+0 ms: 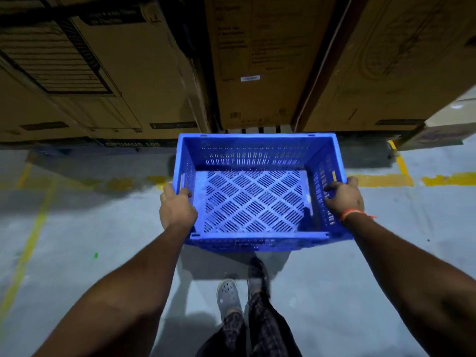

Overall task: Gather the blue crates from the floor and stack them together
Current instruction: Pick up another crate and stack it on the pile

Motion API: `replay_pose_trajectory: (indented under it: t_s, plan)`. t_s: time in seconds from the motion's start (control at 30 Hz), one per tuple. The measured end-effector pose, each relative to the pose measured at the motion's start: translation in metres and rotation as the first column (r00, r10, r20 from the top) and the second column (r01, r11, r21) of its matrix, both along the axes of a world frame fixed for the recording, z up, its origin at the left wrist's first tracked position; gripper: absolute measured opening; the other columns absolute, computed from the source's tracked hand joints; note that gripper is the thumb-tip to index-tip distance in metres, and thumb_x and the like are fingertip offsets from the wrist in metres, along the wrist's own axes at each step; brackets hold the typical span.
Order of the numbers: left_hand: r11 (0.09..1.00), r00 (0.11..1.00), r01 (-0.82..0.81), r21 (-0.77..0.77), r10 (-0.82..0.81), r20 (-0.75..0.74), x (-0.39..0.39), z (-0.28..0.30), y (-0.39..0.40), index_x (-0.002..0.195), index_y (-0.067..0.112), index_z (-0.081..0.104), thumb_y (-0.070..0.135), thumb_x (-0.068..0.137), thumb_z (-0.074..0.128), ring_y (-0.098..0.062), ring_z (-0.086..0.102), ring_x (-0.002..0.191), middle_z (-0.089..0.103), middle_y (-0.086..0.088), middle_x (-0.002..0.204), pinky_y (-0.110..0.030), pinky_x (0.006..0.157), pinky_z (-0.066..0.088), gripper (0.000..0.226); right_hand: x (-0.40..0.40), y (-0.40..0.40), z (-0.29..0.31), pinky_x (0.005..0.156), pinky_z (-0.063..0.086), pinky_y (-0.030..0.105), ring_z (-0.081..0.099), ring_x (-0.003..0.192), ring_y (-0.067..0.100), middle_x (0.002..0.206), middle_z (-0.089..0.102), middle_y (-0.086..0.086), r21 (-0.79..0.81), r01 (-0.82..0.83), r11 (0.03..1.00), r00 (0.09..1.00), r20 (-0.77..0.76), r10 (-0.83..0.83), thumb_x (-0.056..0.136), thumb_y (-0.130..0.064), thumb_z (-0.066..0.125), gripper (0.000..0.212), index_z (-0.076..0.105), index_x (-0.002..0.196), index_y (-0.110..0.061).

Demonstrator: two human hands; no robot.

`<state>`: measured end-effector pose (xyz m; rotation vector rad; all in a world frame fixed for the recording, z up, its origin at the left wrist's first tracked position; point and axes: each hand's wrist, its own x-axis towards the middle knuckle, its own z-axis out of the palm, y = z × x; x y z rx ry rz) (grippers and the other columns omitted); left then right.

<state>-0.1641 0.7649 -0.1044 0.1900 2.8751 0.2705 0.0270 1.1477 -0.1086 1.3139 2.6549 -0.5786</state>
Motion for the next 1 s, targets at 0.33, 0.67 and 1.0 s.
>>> replay_pose_trajectory:
  t_s: [0.33,0.67,1.0]
  plan:
    - [0.997,0.999,0.036,0.064,-0.035,-0.008,0.004,-0.003,-0.008,0.104,0.027,0.065,0.019,0.079,0.067,-0.036,0.049,0.115,0.038,-0.011,0.125,-0.044,0.088,0.053,0.026,0.010,-0.009,0.000,0.103,0.047,0.032,0.064,0.097,0.035,0.126,0.041,0.011,0.039,-0.003,0.999,0.999,-0.049,0.005,0.074,-0.019,0.075,0.023,0.073,0.096,-0.026]
    - [0.998,0.996,0.029,0.047,-0.025,-0.085,0.003,-0.013,-0.005,0.102,0.032,0.067,0.022,0.078,0.068,-0.037,0.052,0.114,0.041,-0.011,0.124,-0.045,0.088,0.052,0.027,0.007,-0.002,-0.004,0.095,0.052,0.034,0.066,0.087,0.035,0.119,0.040,0.009,0.076,-0.054,0.996,0.998,-0.033,0.056,0.076,-0.023,0.074,0.020,0.072,0.094,-0.028]
    - [0.999,0.995,0.029,0.031,-0.026,-0.095,0.007,-0.007,0.000,0.105,0.033,0.066,0.024,0.079,0.068,-0.036,0.051,0.115,0.042,-0.011,0.125,-0.043,0.086,0.052,0.027,0.005,0.005,-0.005,0.098,0.051,0.035,0.064,0.093,0.036,0.116,0.041,0.009,0.098,-0.066,0.993,0.995,-0.068,0.073,0.075,-0.018,0.072,0.020,0.072,0.093,-0.027]
